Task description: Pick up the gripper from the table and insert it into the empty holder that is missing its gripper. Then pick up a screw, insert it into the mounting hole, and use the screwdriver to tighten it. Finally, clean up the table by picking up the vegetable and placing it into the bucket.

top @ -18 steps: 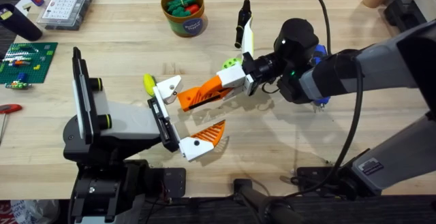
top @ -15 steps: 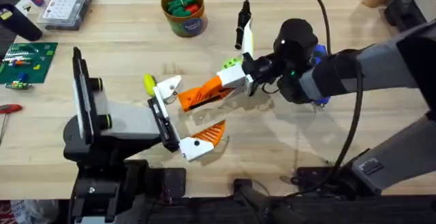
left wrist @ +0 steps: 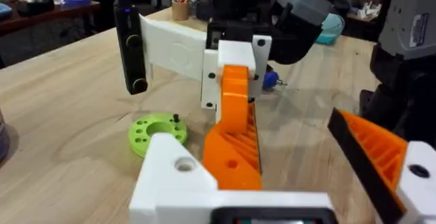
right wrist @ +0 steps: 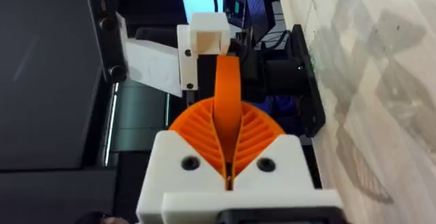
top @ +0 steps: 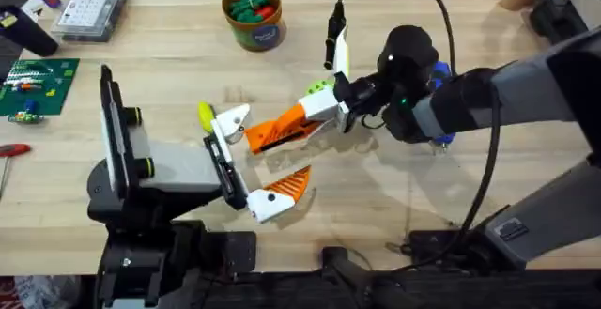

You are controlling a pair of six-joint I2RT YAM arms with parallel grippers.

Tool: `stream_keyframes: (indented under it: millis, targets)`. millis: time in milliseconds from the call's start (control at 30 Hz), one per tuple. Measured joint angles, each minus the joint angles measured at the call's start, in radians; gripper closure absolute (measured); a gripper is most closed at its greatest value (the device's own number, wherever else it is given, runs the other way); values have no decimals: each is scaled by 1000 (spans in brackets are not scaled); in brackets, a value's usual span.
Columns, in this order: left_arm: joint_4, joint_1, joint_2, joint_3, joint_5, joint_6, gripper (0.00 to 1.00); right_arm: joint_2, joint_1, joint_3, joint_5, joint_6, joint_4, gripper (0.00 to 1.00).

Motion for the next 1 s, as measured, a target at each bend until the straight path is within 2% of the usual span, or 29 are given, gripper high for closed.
stream_keyframes:
  millis: [233, 433, 1000]
  targets:
    - [0, 0, 0, 0, 0, 0, 14, 1, 0, 0, -5, 78, 148, 983]
    - [0, 0, 0, 0, 0, 0, 14, 1, 0, 0, -7, 128, 146, 983]
    - [0, 0, 0, 0, 0, 0, 13, 1, 0, -1, 25, 146, 151, 983]
